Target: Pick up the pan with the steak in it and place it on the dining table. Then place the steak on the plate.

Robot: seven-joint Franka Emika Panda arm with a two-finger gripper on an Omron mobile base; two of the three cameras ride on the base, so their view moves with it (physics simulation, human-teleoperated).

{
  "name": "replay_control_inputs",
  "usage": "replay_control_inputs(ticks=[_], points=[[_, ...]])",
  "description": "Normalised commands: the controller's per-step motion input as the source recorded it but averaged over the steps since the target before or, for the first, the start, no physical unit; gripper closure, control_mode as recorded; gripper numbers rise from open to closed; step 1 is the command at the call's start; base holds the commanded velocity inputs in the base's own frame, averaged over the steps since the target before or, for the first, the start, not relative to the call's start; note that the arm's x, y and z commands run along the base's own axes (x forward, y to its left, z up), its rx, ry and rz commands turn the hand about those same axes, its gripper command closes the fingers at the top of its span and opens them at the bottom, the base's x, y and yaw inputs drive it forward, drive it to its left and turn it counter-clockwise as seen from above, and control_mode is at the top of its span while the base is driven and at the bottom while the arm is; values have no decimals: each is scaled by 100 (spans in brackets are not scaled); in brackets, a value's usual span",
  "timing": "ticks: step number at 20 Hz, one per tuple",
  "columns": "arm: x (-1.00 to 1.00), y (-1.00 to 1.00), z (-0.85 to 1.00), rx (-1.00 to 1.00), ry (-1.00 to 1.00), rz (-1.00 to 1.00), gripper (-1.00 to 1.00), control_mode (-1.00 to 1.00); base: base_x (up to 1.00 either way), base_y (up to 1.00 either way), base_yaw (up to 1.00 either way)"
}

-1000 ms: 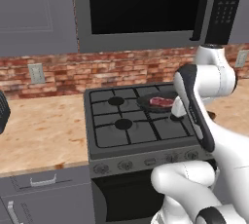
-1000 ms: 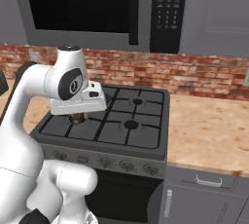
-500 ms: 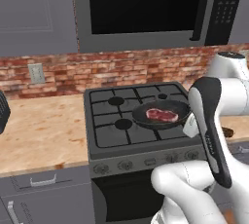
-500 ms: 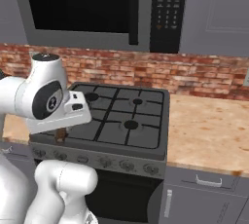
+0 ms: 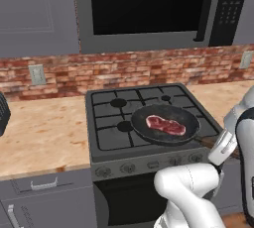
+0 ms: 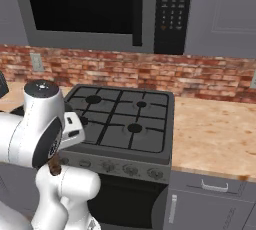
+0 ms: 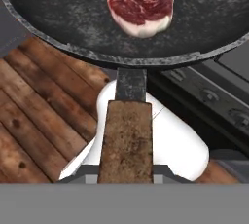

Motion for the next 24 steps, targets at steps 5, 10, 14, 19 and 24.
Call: replay_control_inputs(ticks=[5,10,14,19,24], points=[[-16,1,5,3,-15,2,100,-100,0,0,0],[-11,0,-2,0,0,0,100,-100,0,0,0],[0,0,0,0,0,0,100,100,-81,0,4],[0,0,0,0,0,0,100,100,-94,6,8],[0,0,0,0,0,0,100,100,-43,2,38]])
